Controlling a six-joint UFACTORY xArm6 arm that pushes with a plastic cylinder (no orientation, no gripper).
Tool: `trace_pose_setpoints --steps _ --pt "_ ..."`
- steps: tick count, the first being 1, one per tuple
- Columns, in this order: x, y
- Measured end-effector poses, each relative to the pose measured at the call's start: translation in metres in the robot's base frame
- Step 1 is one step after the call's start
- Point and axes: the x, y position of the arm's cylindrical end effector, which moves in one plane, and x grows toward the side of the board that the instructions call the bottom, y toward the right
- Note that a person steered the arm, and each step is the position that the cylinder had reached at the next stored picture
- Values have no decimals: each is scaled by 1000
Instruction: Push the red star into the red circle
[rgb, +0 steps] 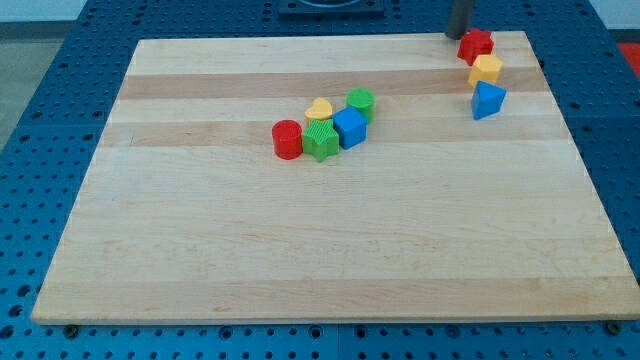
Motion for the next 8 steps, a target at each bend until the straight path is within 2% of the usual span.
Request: trace_pose_setpoints --steps 1,2,3,4,5,6,7,8 --pt "0 55" --pt "6 138" --pt "20 105" --pt "8 49" --pt "21 -11" --pt "46 -25" --pt "42 -38" --pt "17 6"
